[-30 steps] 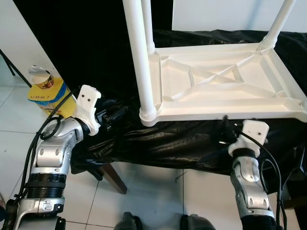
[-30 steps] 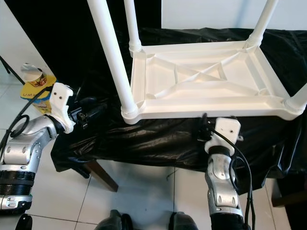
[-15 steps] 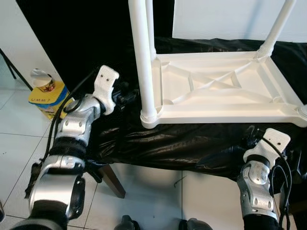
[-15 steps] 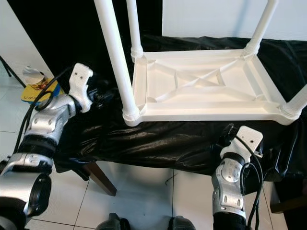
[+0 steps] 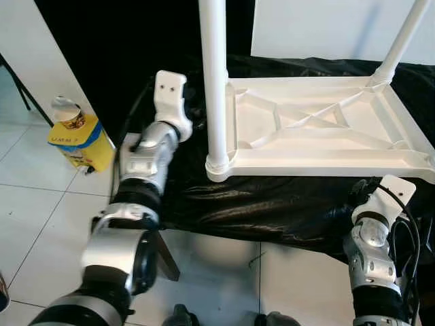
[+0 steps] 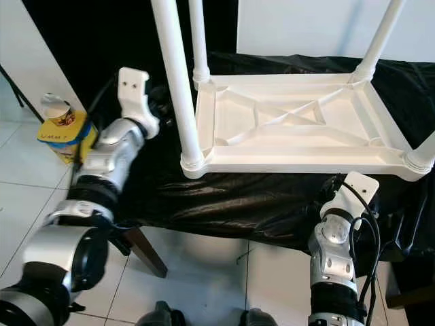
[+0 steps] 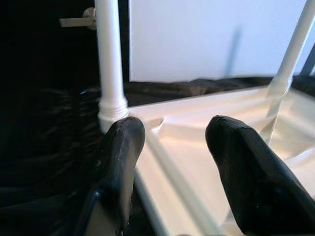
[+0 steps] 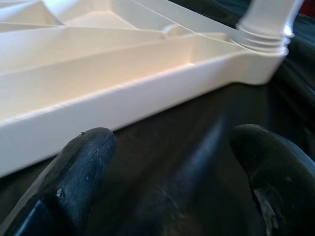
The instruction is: Building children table
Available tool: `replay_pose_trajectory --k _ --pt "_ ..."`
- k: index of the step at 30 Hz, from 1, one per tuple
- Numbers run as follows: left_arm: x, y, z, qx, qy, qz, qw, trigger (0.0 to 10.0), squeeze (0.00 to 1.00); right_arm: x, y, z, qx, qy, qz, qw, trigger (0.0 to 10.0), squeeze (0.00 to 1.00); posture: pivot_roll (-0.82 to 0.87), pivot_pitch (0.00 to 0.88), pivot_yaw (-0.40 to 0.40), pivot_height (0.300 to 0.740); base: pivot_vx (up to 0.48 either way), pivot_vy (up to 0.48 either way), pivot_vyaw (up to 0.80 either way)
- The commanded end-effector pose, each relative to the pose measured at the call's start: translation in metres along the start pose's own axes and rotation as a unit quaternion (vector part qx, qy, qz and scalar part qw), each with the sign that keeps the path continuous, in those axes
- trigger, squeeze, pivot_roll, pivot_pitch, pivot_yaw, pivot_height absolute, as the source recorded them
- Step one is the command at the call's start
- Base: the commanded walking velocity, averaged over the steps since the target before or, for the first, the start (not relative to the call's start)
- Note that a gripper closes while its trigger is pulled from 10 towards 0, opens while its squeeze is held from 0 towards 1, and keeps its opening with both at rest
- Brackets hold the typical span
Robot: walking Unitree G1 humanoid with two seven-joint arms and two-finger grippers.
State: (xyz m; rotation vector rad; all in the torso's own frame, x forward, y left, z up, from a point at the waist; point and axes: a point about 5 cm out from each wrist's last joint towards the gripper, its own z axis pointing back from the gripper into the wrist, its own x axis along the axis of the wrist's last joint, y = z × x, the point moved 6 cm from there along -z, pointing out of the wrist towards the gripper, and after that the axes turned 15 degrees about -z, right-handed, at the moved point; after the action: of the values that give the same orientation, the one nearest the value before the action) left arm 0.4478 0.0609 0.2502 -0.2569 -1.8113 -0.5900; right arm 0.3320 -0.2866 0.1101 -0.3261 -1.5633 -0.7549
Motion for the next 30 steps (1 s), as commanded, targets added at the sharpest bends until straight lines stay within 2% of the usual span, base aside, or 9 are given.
replay_pose_trajectory --k 1,11,18,21,23,25,27,29,30 --pt "0.004 -0.008 -0.004 -0.013 -0.014 0.006 1.0 10.0 0.0 -0.008 -0.001 0.0 0.004 0.018 0.008 1.0 10.0 0.0 -0.09 0.087 0.006 0.74 0.0 0.0 0.0" --pt "0.007 -0.04 -0.018 -0.061 -0.015 0.026 0.998 10.0 0.0 -0.001 0.001 -0.005 0.025 0.015 0.021 0.999 10.0 0.0 -0.11 0.164 0.021 0.74 0.0 0.0 0.0" --pt "0.04 -0.087 -0.014 -0.189 -0.108 0.078 0.973 10.0 0.0 0.0 0.008 -0.011 0.05 0.031 0.023 0.998 10.0 0.0 -0.11 0.193 0.022 0.74 0.0 0.0 0.0" --pt "0.056 -0.112 -0.001 -0.265 -0.16 0.097 0.946 10.0 0.0 0.001 0.011 -0.016 0.059 0.035 0.024 0.997 10.0 0.0 -0.11 0.207 0.022 0.74 0.0 0.0 0.0" --pt "0.068 -0.134 0.019 -0.341 -0.199 0.121 0.911 10.0 0.0 0.002 0.017 -0.019 0.078 0.038 0.026 0.996 10.0 0.0 -0.11 0.21 0.018 0.74 0.0 0.0 0.0" --pt "0.068 -0.134 0.019 -0.341 -0.199 0.121 0.911 10.0 0.0 0.002 0.017 -0.019 0.078 0.038 0.026 0.996 10.0 0.0 -0.11 0.21 0.018 0.74 0.0 0.0 0.0" --pt "0.079 -0.16 0.041 -0.403 -0.224 0.147 0.875 10.0 0.0 0.002 0.02 -0.021 0.095 0.045 0.032 0.994 10.0 0.0 -0.11 0.22 -0.013 0.74 0.0 0.0 0.0" --pt "0.079 -0.16 0.041 -0.403 -0.224 0.147 0.875 10.0 0.0 0.002 0.02 -0.021 0.095 0.045 0.032 0.994 10.0 0.0 -0.11 0.22 -0.013 0.74 0.0 0.0 0.0" --pt "0.084 -0.172 0.052 -0.428 -0.234 0.156 0.859 10.0 0.0 0.002 0.021 -0.022 0.104 0.048 0.037 0.993 10.0 0.0 -0.11 0.222 -0.03 0.74 0.0 0.0 0.0"
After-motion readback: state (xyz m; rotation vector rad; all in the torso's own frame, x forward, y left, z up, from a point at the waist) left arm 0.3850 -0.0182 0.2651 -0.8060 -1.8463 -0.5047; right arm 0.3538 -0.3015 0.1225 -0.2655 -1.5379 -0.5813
